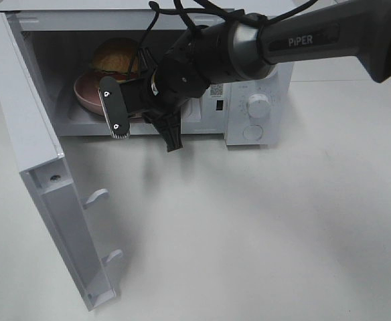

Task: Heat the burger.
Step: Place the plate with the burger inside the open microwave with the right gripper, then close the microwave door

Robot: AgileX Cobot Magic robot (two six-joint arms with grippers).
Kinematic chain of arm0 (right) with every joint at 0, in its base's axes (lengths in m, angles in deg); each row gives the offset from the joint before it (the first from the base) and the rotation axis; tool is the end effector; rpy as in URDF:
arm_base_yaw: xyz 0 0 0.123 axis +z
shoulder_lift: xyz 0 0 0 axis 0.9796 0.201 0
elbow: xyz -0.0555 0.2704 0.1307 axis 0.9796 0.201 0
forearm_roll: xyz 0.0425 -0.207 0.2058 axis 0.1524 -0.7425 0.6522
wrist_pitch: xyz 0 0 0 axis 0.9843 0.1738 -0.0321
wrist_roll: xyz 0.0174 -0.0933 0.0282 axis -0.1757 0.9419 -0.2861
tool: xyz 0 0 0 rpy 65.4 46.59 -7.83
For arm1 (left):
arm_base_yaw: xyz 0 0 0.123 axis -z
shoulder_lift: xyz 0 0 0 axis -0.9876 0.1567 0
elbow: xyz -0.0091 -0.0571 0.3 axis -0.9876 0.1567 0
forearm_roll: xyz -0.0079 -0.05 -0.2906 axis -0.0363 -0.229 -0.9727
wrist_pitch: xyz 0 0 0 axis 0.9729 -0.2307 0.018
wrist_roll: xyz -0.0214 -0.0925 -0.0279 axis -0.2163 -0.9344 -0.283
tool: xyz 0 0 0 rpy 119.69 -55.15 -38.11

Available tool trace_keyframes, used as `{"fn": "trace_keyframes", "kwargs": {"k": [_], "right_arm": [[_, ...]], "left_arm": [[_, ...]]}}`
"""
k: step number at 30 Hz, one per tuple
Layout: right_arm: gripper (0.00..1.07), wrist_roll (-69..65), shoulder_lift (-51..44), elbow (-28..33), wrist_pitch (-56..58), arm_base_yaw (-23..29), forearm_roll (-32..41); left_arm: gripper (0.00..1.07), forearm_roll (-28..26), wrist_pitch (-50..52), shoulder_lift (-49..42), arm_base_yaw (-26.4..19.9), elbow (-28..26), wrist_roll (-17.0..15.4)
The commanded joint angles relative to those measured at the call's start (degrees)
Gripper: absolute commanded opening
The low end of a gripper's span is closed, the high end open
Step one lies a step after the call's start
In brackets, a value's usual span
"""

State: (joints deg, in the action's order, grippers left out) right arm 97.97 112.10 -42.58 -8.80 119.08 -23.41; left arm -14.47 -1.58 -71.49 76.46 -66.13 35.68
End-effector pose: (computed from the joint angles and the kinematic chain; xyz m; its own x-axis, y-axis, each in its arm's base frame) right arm 0.4351 0.3589 0.1369 0.4893 -0.8709 -0.0461 -0.6040 -0.3003 -0.7383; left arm 0.0185 -0.0138 0.2992 -0.4567 -0.0594 -0.8876 0.0474 0.9947 -0.0909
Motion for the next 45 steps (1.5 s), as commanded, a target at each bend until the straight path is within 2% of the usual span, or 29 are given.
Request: {"fn": "trace_keyframes", "kwargs": {"k": [1,3,4,7,19,26,34,36,39,41,45], "right_arm": [[0.24,-2.69,-0.74,-1.03,-2.81,0.11,-0.80],[0.26,-2.69,-0.74,-1.03,-2.81,0.11,-0.80],[0.31,-2.81,-0.74,-1.03,-2.75,0.11,-0.80],[0.37,-4.13,-0.74,-1.03,-2.41,0.11,-0.69],[0.38,-6.82,-0.80,-1.03,4.98,0.11,-0.57],[0.39,-7.39,-2.58,0.23,4.87,0.11,-0.34],[0.44,-7.39,-6.19,5.56,1.89,0.17,1.49],[0.49,-7.39,-8.31,8.71,-0.34,0.17,1.66],[0.50,-7.39,-8.82,9.40,-0.92,0.17,1.60],[0.55,-7.39,-11.17,12.20,-3.27,0.17,1.55],[0.57,-7.39,-13.24,15.36,-5.96,0.17,1.38]], "left_arm": [[0.91,-0.29,0.46,0.11,0.29,0.00,-0.11],[0.91,-0.29,0.46,0.11,0.29,0.00,-0.11],[0.91,-0.29,0.46,0.11,0.29,0.00,-0.11],[0.91,-0.29,0.46,0.11,0.29,0.00,-0.11],[0.91,-0.29,0.46,0.11,0.29,0.00,-0.11],[0.91,-0.29,0.46,0.11,0.29,0.00,-0.11],[0.91,-0.29,0.46,0.11,0.29,0.00,-0.11],[0.91,-0.29,0.46,0.11,0.29,0.00,-0.11],[0.91,-0.29,0.46,0.11,0.29,0.00,-0.11],[0.91,-0.29,0.46,0.11,0.29,0.00,-0.11],[0.91,-0.29,0.46,0.11,0.29,0.00,-0.11]]}}
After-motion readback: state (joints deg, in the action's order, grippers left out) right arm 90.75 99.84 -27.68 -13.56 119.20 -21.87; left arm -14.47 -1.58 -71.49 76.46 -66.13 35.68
